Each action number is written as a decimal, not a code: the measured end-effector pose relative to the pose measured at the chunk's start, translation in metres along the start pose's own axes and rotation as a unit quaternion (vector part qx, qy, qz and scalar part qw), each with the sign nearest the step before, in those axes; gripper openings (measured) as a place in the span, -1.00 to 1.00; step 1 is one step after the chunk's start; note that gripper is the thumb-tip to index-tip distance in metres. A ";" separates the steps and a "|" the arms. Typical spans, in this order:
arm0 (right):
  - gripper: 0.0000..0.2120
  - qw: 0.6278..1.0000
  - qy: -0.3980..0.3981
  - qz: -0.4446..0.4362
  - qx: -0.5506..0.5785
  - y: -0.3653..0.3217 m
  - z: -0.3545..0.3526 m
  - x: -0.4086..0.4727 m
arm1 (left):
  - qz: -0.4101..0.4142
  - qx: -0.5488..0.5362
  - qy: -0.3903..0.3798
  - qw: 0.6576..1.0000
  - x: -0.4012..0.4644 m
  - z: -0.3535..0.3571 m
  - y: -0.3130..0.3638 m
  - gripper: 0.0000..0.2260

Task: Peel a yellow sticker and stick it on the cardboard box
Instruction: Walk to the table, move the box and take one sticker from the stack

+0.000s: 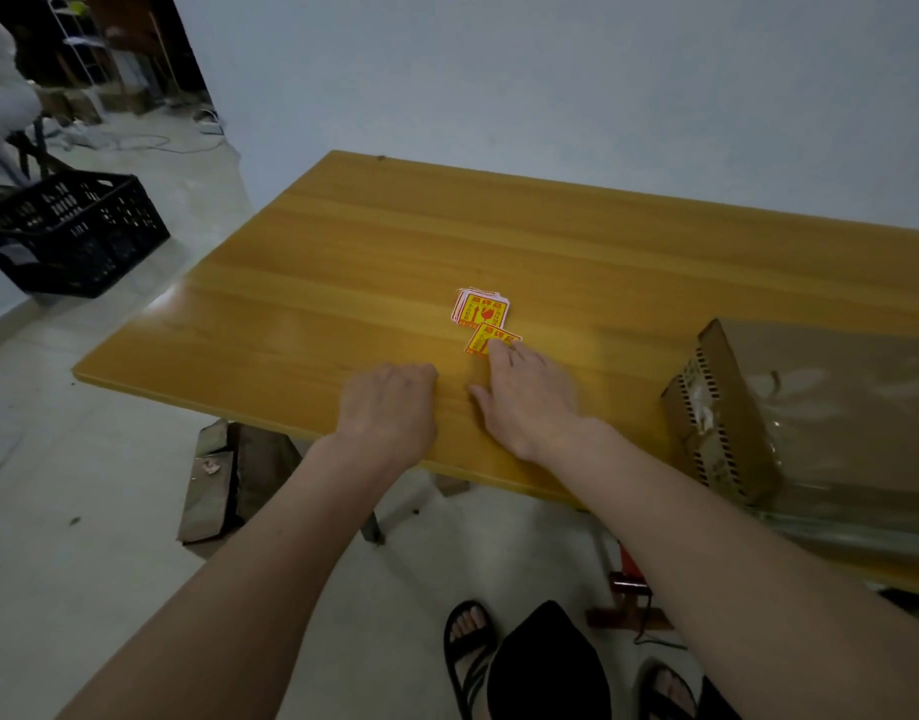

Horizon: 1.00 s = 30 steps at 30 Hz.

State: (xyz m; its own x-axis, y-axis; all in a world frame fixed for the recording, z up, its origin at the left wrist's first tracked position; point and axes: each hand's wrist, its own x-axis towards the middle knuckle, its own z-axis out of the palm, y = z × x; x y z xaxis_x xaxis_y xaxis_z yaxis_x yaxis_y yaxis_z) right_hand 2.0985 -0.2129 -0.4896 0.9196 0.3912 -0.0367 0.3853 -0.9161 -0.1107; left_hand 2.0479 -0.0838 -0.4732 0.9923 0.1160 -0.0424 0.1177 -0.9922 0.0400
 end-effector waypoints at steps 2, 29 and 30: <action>-0.57 1.000 0.006 -0.004 -0.005 0.000 -0.004 -0.012 | 0.000 -0.001 0.004 1.000 -0.003 0.001 0.003 -0.72; -0.43 0.981 -0.032 0.144 0.129 0.024 -0.012 -0.032 | -0.021 -0.247 0.059 0.967 -0.058 0.017 0.041 -0.56; -0.45 0.980 -0.035 0.145 0.132 0.024 -0.011 -0.031 | -0.023 -0.247 0.057 0.967 -0.059 0.017 0.041 -0.55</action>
State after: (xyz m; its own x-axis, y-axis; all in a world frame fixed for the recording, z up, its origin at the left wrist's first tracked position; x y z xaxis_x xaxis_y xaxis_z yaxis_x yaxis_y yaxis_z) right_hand 2.0799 -0.2485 -0.4803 0.9762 0.1323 -0.1721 0.0677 -0.9388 -0.3376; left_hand 1.9940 -0.1324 -0.4859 0.9800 0.1915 0.0543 0.1369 -0.8464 0.5147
